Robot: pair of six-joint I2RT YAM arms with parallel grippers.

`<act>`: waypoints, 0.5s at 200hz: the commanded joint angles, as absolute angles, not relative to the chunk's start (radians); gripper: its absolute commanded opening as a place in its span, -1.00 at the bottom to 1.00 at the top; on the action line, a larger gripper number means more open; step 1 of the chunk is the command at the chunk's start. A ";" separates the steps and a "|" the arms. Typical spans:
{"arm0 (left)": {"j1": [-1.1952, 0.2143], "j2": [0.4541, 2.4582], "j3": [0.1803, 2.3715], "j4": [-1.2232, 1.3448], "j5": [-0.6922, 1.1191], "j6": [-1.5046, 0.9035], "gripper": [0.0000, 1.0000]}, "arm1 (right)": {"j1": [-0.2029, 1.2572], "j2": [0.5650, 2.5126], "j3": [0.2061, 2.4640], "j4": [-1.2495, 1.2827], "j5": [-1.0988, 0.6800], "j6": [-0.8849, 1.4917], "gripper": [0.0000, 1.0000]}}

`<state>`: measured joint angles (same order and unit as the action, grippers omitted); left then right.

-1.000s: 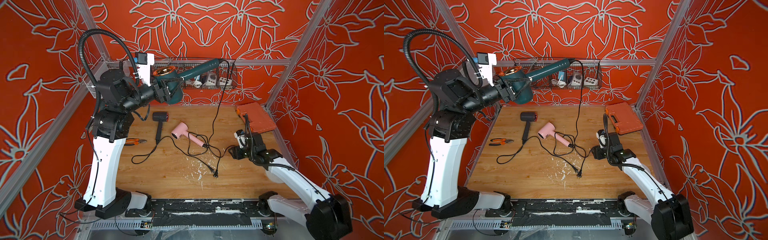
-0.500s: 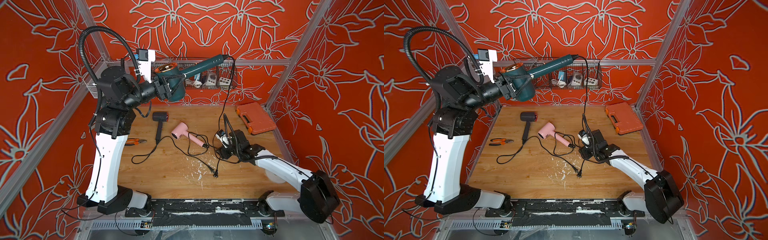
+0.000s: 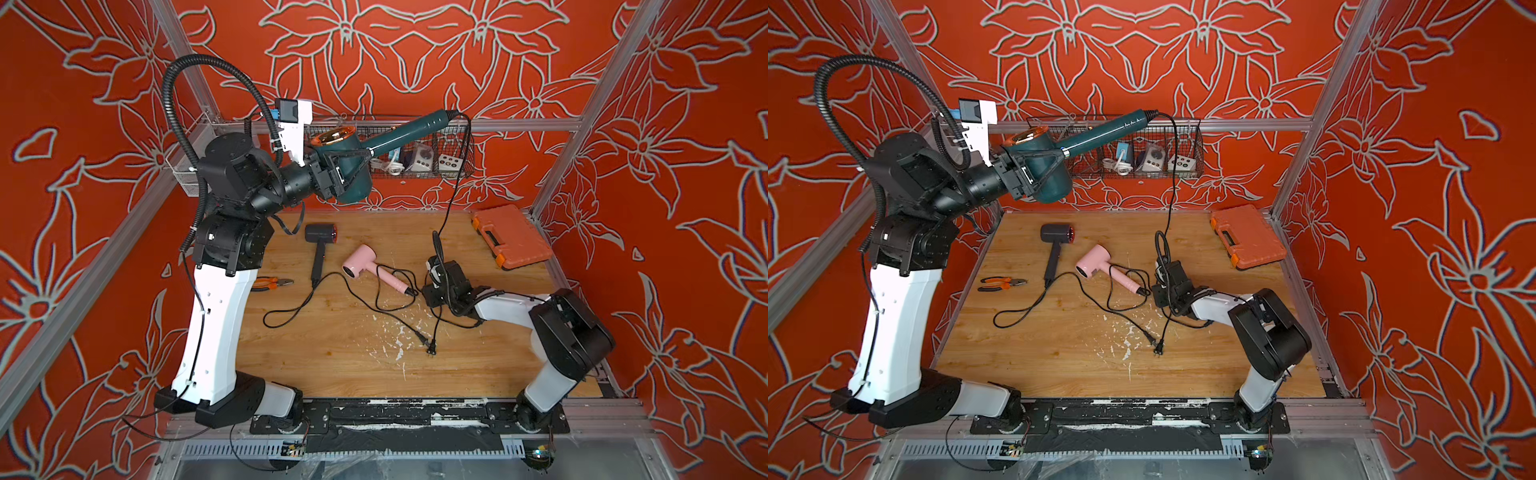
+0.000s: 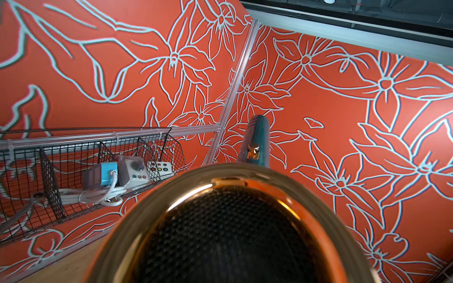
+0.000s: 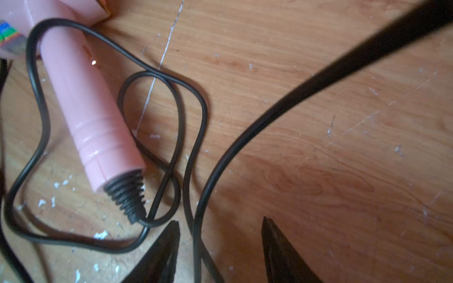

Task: Wrap the cord around the hair dryer
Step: Wrap the power cord around the hair dryer.

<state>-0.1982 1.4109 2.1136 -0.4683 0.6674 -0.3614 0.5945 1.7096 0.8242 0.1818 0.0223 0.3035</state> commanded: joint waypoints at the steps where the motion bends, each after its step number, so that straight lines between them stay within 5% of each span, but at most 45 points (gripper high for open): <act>1: -0.196 1.378 2.121 -0.368 0.679 -0.376 -1.00 | 0.597 1.763 0.847 0.324 0.091 0.404 0.04; 54: -0.196 1.373 2.122 -0.413 0.659 -0.330 -1.00 | 0.603 1.716 0.776 0.387 0.133 0.424 -0.99; 100: -0.191 1.381 2.035 -0.431 0.611 -0.269 -1.00 | 0.603 1.367 0.698 0.075 0.116 0.255 -1.00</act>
<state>-0.1970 1.3930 2.0686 -0.4812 0.6407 -0.3115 0.5972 1.5387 0.7200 0.2390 0.1024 0.3531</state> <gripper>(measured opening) 0.728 0.064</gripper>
